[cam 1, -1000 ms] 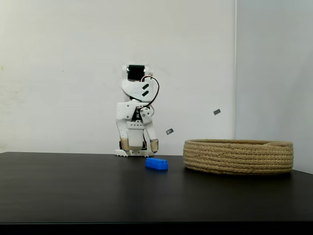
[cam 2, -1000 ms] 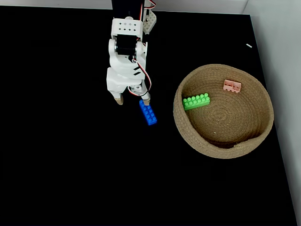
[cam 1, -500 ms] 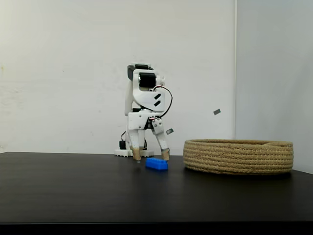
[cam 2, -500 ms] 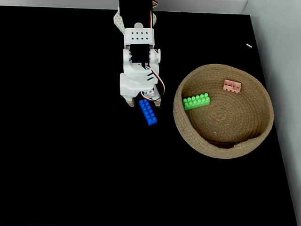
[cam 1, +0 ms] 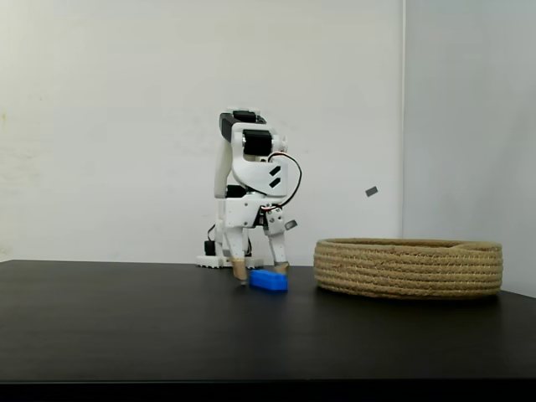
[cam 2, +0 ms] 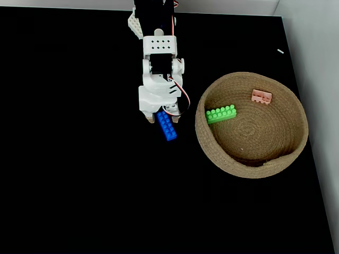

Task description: Place the lego blocks in the tray

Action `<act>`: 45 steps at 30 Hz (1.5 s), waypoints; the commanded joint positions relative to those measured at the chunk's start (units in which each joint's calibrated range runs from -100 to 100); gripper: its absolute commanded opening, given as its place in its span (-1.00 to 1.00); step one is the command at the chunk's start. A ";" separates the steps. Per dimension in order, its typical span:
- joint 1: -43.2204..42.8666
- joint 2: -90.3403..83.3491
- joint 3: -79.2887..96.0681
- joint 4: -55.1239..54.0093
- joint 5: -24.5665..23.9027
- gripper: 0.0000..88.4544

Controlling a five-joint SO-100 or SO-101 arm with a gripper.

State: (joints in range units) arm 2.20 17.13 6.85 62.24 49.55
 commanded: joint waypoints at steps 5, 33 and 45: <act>-0.88 -1.91 -1.70 0.77 -2.78 -1.00; -32.78 -27.45 -13.19 12.27 -36.83 -0.84; -29.65 -27.54 -8.72 9.94 -41.42 -0.45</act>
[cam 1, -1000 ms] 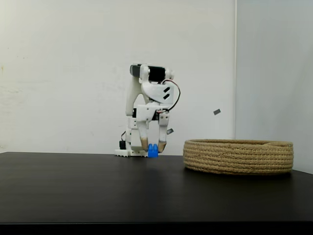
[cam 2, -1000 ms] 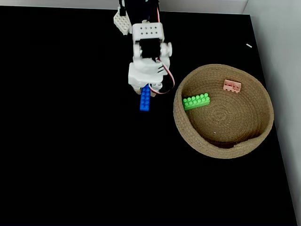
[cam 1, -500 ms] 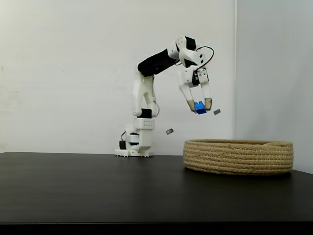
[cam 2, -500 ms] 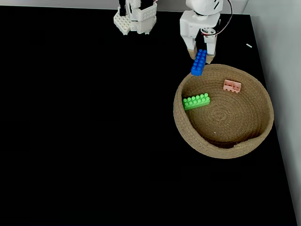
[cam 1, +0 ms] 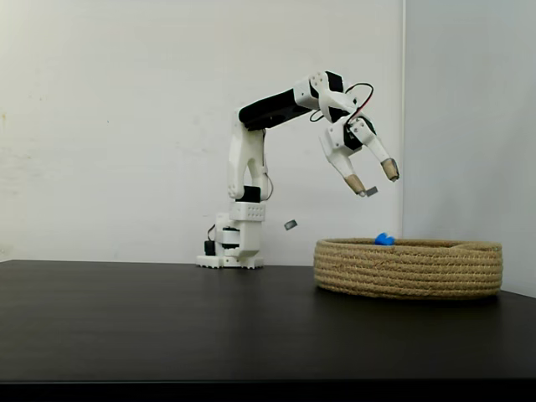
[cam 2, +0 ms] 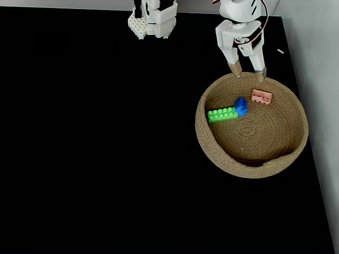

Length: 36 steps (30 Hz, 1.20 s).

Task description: Place the lego blocks in the tray

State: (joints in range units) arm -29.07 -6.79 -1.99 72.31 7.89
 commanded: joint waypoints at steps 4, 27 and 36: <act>5.33 -11.87 9.60 -0.38 2.05 -0.75; 28.66 -62.00 83.29 -18.12 7.37 -1.00; 31.30 -85.39 94.97 -12.21 5.37 -1.00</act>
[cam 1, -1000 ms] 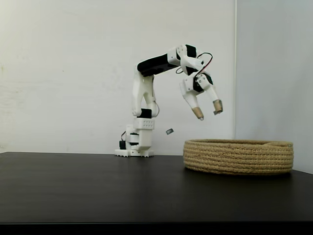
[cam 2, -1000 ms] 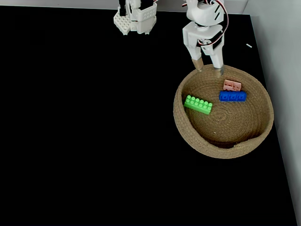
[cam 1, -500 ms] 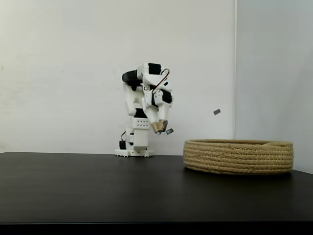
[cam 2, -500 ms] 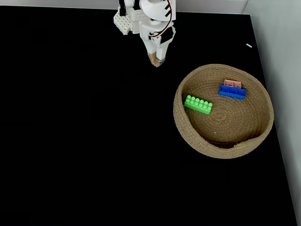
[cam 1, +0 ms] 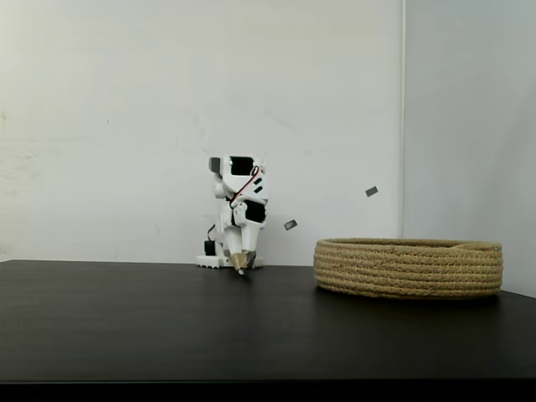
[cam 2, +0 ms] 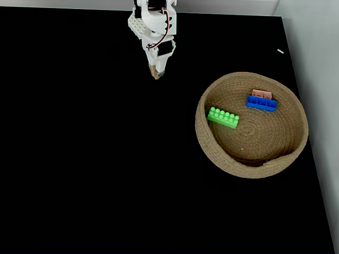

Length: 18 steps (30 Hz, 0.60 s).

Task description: Place the lego blocks in the tray

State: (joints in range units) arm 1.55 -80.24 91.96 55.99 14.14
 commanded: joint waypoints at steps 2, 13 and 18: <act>1.26 -18.47 2.30 8.11 -2.05 -1.00; 0.10 -18.47 5.76 7.03 7.81 -1.00; 0.60 -18.47 6.22 3.20 4.20 -1.00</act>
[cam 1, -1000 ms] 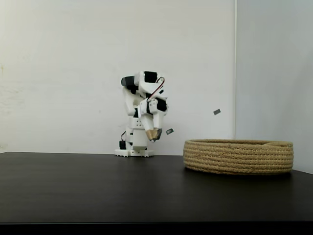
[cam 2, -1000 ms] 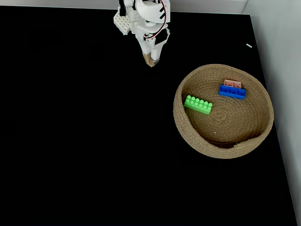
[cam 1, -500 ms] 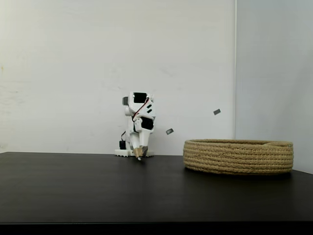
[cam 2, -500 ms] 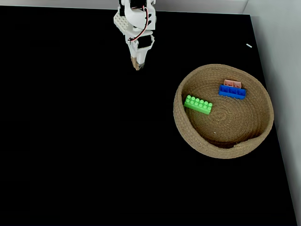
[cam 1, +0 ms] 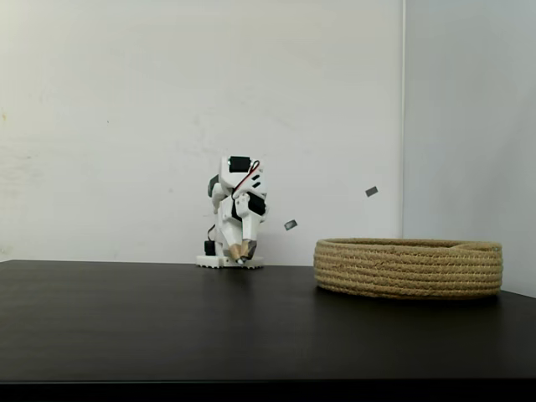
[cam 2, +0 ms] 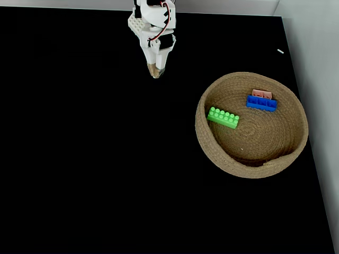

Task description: Place the lego blocks in the tray

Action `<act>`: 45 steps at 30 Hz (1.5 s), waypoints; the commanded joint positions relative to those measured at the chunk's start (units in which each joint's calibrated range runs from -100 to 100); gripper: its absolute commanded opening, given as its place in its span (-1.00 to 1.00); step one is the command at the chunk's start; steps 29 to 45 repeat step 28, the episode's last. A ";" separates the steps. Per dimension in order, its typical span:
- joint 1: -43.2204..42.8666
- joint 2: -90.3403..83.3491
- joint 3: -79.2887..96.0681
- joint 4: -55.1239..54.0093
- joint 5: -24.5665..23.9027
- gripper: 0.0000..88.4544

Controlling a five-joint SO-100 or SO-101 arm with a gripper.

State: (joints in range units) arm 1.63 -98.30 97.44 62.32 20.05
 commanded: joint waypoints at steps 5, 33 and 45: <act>2.41 -0.41 -0.26 -7.22 -13.09 -1.00; 6.20 -0.41 -0.90 -6.55 -18.71 -1.00; 6.20 -0.41 -0.90 -6.55 -18.71 -1.00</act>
